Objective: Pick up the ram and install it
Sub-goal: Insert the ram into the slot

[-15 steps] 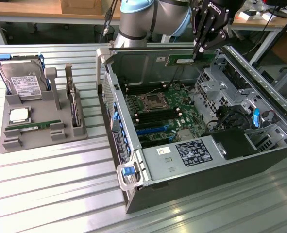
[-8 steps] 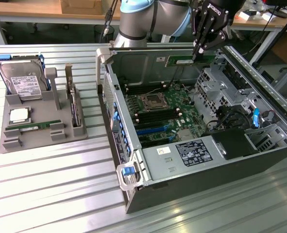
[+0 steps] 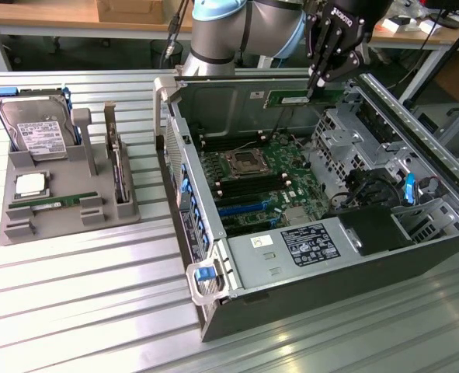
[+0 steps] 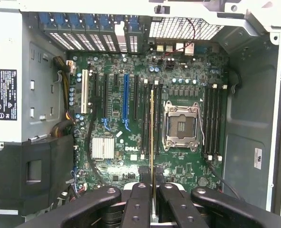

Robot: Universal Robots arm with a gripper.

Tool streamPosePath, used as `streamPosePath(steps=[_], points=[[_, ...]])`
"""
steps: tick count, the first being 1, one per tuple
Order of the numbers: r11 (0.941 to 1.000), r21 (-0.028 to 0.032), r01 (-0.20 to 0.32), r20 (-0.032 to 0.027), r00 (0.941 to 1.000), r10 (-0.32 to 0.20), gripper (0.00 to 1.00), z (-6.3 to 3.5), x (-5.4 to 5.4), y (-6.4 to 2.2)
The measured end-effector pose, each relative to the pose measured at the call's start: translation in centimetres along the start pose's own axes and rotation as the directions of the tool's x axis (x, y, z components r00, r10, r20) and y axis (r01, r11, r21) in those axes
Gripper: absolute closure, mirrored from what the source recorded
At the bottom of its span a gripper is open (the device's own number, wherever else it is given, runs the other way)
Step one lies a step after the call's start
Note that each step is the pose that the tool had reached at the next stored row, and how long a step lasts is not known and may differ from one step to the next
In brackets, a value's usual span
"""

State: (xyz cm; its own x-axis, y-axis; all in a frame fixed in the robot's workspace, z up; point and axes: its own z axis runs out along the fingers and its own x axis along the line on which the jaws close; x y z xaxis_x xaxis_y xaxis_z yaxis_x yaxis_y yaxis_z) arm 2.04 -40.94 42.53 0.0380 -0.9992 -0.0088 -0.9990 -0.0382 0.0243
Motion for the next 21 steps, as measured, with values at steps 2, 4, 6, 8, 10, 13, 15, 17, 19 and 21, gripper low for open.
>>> streamPosePath(steps=[2,4,6,8,10,13,15,17,19,21], points=[[1.0,0.0,0.0,0.0,1.0,0.0,0.87,0.09,0.0,0.0],[1.0,0.0,0.0,-0.0001,1.0,0.0,0.87,0.13,0.0,0.0],[1.0,0.0,0.0,-0.0001,1.0,0.0,0.87,0.2,0.0,0.0],[1.0,-0.0001,0.0,-0.0002,1.0,0.0,0.87,0.3,0.0,-0.01],[1.0,0.0,0.0,-0.0002,1.0,0.0,0.87,0.43,0.0,-0.01],[1.0,0.0,0.0,-0.0002,1.0,0.0,0.87,0.57,0.0,-0.01],[1.0,0.0,0.0,-0.0002,1.0,0.0,0.87,0.67,0.01,-0.02],[1.0,0.0,0.0,-0.0002,1.0,0.0,0.87,0.78,0.01,-0.02],[1.0,0.0,0.0,-0.0002,1.0,0.0,0.87,0.89,0.01,-0.02],[1.0,0.0,0.0,-0.0004,1.0,0.0,0.87,0.97,0.01,-0.03]])
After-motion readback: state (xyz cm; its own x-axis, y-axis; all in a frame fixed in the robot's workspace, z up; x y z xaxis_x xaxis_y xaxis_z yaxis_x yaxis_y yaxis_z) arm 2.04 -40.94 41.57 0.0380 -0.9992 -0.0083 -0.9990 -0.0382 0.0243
